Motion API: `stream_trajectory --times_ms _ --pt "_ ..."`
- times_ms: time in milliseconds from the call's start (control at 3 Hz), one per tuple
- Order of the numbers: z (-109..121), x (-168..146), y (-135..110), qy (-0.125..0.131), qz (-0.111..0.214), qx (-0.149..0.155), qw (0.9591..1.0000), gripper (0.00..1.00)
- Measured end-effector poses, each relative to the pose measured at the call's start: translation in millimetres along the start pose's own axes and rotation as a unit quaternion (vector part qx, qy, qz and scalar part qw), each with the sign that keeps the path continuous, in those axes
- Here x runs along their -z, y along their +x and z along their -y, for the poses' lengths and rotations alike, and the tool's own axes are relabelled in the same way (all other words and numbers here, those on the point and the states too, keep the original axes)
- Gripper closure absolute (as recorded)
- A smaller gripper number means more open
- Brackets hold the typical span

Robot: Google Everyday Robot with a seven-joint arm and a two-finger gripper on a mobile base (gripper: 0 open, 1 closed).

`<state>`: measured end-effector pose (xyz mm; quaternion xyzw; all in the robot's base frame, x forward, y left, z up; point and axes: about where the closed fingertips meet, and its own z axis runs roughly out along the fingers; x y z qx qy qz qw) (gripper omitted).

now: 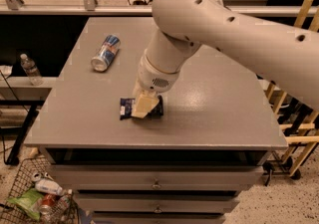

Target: Pick rxbar blueberry

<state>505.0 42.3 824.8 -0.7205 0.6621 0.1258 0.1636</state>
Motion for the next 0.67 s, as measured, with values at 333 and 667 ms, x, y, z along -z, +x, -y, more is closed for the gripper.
stream_trajectory --times_ms 333,667 --pt "11.9 38.9 -7.0 0.035 0.035 0.012 0.9987 1.0" --pt "21.6 80.7 -13.8 0.071 0.07 0.026 0.9947 1.0"
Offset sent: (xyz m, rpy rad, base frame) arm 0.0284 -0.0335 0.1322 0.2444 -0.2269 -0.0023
